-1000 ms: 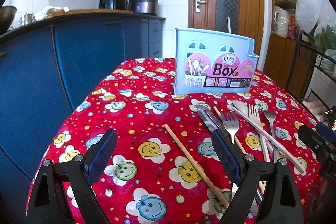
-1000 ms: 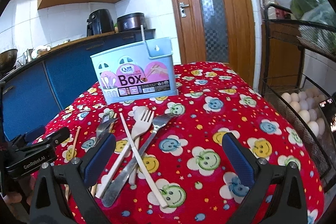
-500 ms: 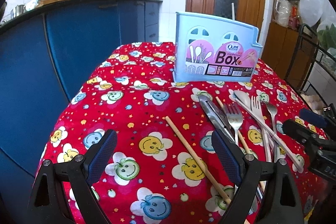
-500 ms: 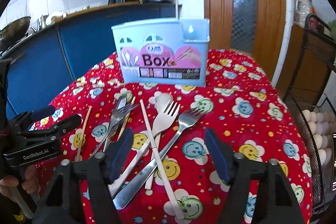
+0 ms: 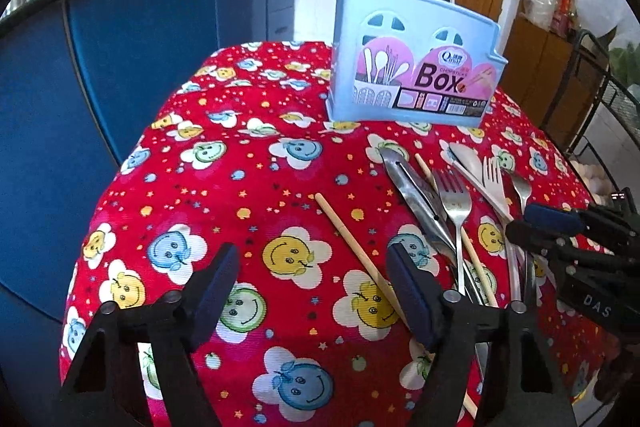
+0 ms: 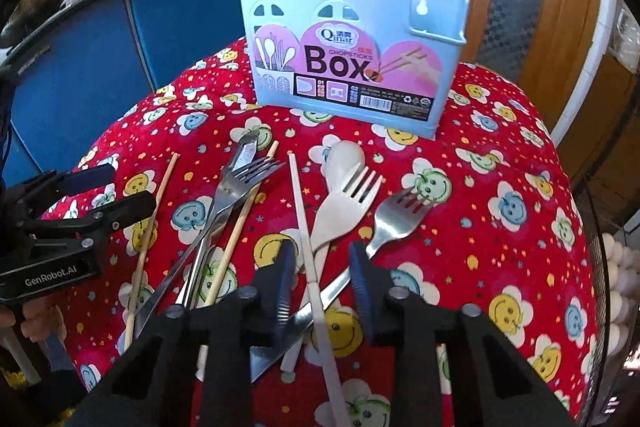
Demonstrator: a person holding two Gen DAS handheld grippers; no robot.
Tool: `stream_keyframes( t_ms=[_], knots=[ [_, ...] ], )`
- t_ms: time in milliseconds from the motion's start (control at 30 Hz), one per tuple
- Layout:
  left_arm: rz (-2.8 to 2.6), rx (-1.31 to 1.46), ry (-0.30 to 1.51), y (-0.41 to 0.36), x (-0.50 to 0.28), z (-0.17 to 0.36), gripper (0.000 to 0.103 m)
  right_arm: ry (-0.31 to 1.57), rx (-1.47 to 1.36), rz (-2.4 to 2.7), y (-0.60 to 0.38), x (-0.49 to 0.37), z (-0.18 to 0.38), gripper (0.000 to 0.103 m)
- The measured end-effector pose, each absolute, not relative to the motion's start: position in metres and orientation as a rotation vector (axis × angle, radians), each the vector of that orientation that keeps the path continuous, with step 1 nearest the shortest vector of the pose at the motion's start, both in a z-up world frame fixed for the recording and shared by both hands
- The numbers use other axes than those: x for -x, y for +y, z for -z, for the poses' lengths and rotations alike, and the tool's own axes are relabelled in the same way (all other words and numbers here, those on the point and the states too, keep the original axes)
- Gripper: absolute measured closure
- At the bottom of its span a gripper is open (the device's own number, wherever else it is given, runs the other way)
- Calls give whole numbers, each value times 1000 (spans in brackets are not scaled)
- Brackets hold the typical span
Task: Organize utensils
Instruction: 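Grasp the wooden chopstick with the left tool while the right tool grasps a white chopstick, then carry both chopsticks to the blue caddy and open both tools to drop them in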
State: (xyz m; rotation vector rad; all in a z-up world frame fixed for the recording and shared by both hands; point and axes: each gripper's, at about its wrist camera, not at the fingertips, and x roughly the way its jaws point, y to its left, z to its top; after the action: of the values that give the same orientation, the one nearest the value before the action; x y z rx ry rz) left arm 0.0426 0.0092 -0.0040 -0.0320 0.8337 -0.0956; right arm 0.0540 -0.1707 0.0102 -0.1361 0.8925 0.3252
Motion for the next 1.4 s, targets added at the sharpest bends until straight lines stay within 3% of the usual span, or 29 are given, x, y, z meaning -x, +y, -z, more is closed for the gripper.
stream_keyframes(
  t_ms=[133,500,767,1000,1067,1233,1400],
  knots=[
    [125,29,856,4,-47,4,29,911,164,-346,-165,-60,-11,94],
    [137,27,908,3,-55,5,32,901,55,-378,-177,-68,-21,97],
    [167,9,971,-8,-66,9,67,837,-56,-399,-200,-57,-38,97],
    [188,17,1046,-17,-85,12,74,805,-100,-419,-211,-49,-46,97],
    [194,26,1060,-17,-91,12,88,794,-114,-423,-216,-48,-48,97],
    [219,109,1089,-10,-100,12,98,771,-149,-429,-226,-47,-54,97],
    [265,225,1083,-1,-104,9,99,739,-169,-432,-231,-47,-62,97]
  ],
)
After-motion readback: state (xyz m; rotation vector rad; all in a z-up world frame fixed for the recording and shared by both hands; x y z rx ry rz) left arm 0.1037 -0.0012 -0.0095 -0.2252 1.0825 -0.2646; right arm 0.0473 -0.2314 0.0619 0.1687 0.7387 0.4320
